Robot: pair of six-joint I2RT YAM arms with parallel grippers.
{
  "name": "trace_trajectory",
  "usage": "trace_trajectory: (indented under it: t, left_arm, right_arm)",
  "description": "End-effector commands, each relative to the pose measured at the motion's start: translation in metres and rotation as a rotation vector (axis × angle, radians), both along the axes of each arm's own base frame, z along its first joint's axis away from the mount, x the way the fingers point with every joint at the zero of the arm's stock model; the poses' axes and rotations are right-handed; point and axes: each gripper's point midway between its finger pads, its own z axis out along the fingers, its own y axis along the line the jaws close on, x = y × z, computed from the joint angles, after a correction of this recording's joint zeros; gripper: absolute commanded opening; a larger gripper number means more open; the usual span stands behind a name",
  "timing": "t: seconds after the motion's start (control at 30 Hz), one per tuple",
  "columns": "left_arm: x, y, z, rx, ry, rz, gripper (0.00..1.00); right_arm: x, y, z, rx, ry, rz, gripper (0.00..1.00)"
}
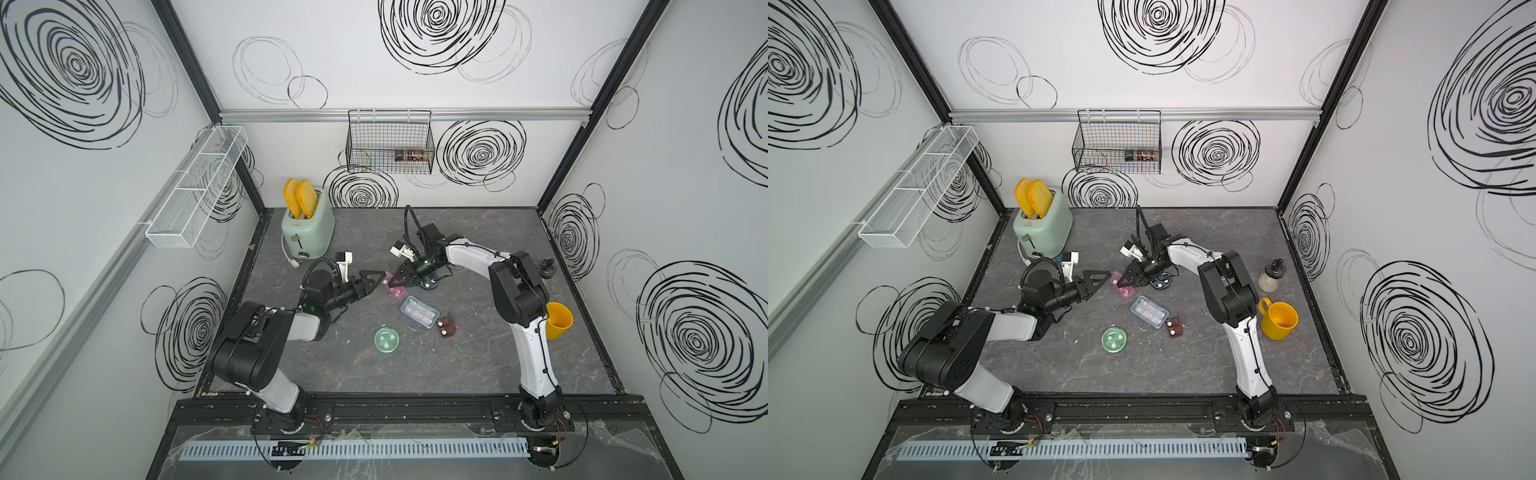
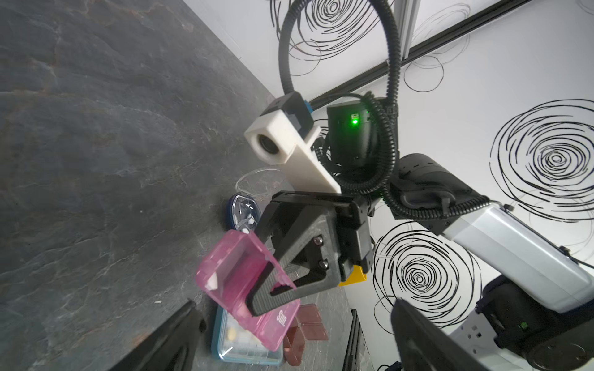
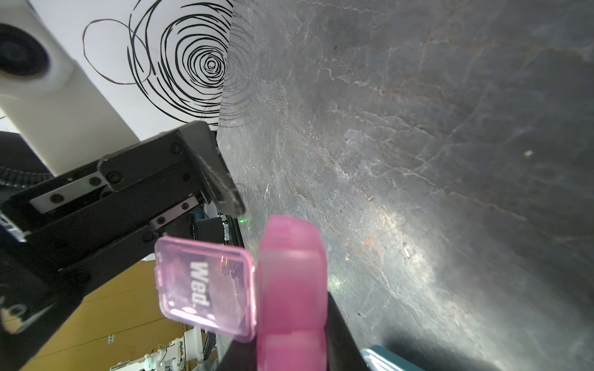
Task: Close pillboxes
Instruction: Close the pillbox at the center of the board.
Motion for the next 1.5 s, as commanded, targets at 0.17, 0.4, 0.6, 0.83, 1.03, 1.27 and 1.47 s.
trace_trajectory:
  t: [0.17,0.4,0.6,0.83,1.03,1.27,1.47]
  left_arm:
    - [0.012,-0.014,0.012,-0.077,-0.021,0.019,0.96]
    - [0.013,-0.021,0.009,-0.106,-0.005,0.014,0.93]
    - [0.013,-0.019,0.003,-0.120,0.017,0.028,0.69]
    - [0.013,-0.019,0.005,-0.147,0.016,0.027,0.63]
    - [0.015,-0.016,0.002,-0.141,0.031,0.040,0.54]
    - [0.016,-0.014,0.000,-0.167,0.039,0.051,0.49]
    - [0.018,-0.014,0.000,-0.166,0.038,0.055,0.38]
  right_arm:
    - [-0.004,0.004,0.029,0.073,-0.028,0.013,0.09]
    - [-0.005,0.004,0.031,0.081,-0.032,0.009,0.09]
    - [-0.004,0.004,0.032,0.085,-0.040,0.006,0.09]
    - [-0.003,0.004,0.030,0.078,-0.046,0.004,0.09]
    - [-0.002,0.004,0.027,0.073,-0.045,0.002,0.09]
    - [-0.003,0.005,0.031,0.087,-0.049,0.006,0.09]
    - [-0.005,0.005,0.030,0.097,-0.036,0.013,0.09]
